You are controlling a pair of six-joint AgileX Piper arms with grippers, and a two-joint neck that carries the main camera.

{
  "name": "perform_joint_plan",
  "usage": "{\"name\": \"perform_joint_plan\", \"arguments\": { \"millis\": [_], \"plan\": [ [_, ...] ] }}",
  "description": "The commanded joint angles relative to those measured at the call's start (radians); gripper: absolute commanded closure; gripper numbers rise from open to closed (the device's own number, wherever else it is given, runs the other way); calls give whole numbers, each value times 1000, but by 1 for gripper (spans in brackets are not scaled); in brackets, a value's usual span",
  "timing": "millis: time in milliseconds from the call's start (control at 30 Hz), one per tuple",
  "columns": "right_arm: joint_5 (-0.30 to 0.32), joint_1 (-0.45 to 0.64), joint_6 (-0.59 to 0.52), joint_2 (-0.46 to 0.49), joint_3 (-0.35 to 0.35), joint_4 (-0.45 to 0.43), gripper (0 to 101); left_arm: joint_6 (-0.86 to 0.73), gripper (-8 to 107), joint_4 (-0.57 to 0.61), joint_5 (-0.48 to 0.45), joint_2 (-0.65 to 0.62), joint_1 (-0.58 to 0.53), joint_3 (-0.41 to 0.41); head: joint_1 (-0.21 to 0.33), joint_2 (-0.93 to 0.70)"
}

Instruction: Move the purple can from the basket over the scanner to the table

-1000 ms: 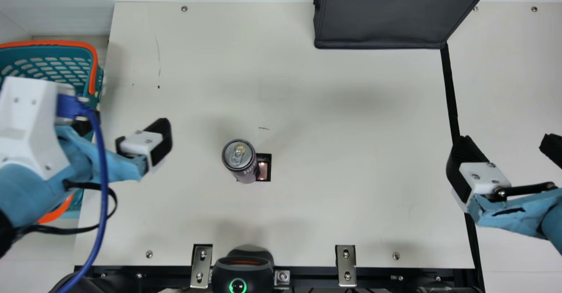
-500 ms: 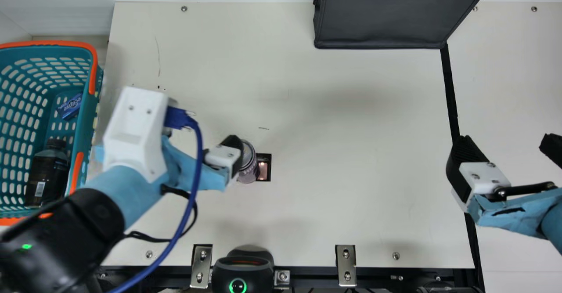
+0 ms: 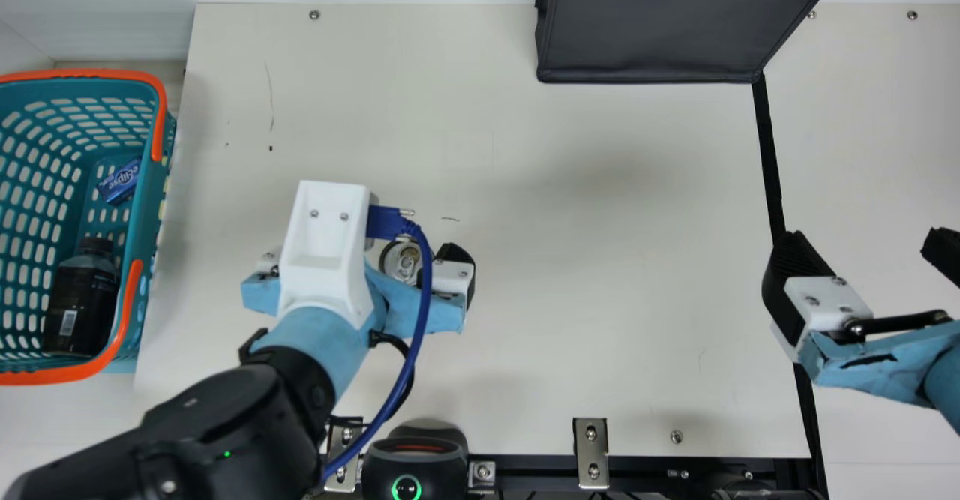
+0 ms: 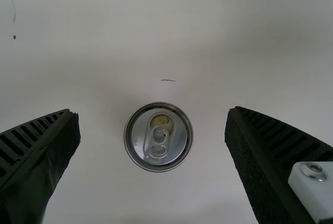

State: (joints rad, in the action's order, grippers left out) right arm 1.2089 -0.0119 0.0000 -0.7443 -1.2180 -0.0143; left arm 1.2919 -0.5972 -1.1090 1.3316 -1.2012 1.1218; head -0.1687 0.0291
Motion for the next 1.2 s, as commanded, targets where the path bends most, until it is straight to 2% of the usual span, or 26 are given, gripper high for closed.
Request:
{"name": "perform_joint_plan", "arguments": {
  "millis": [0,567,1133,1167],
  "plan": [
    [0,0,0,0,0,0,6,55,9,-14,-8,20,-7,1,30,-2],
    [0,0,0,0,0,0,6,188,9,-37,11,149,-21,-31,30,-2],
    [0,0,0,0,0,0,6,225,9,-21,54,194,0,-59,30,-2],
    [0,0,0,0,0,0,6,225,16,-21,57,194,2,-59,30,-2]
  ]
}}
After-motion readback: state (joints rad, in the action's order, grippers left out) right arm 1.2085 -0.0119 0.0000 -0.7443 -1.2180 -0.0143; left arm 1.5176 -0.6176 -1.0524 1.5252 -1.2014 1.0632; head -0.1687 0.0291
